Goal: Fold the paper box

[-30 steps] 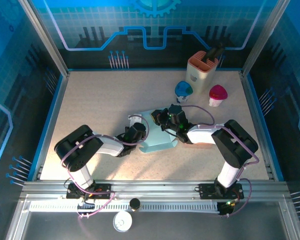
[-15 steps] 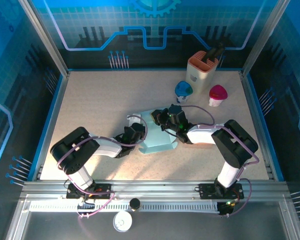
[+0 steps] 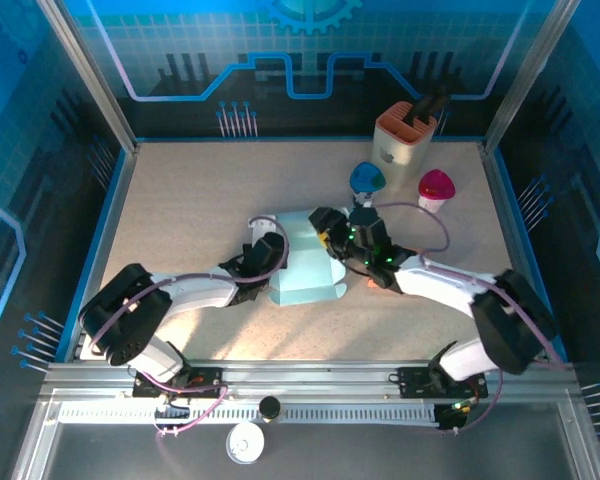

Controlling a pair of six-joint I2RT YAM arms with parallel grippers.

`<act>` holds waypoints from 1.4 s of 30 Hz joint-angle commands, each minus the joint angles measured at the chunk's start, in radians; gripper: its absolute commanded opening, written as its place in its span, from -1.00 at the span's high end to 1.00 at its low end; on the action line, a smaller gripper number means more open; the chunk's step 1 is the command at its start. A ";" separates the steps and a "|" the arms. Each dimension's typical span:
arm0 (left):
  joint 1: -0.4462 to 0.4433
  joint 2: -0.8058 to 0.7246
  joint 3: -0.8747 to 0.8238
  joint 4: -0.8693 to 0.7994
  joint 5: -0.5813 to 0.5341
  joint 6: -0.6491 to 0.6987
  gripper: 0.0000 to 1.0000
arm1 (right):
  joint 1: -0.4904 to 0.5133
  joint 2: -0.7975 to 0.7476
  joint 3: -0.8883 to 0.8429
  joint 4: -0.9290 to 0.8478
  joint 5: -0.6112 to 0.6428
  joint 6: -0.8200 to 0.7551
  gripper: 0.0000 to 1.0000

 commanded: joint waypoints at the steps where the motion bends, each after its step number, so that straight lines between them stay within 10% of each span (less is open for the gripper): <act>1: 0.050 -0.060 0.077 -0.198 0.060 -0.044 1.00 | -0.064 -0.097 0.011 -0.142 0.009 -0.154 -0.28; 10: 0.117 -0.108 0.162 -0.361 0.208 -0.025 1.00 | -0.191 -0.116 0.217 -0.262 -0.171 -0.399 0.07; 16: 0.163 -0.134 0.157 -0.355 0.355 -0.034 1.00 | -0.242 -0.086 0.244 -0.313 -0.220 -0.474 -0.04; 30: 0.408 -0.033 0.222 -0.239 1.027 0.028 1.00 | -0.460 0.080 0.255 -0.151 -0.808 -0.751 0.21; 42: 0.421 0.013 0.229 -0.239 1.102 0.032 1.00 | -0.460 0.155 0.285 -0.120 -0.960 -0.799 0.17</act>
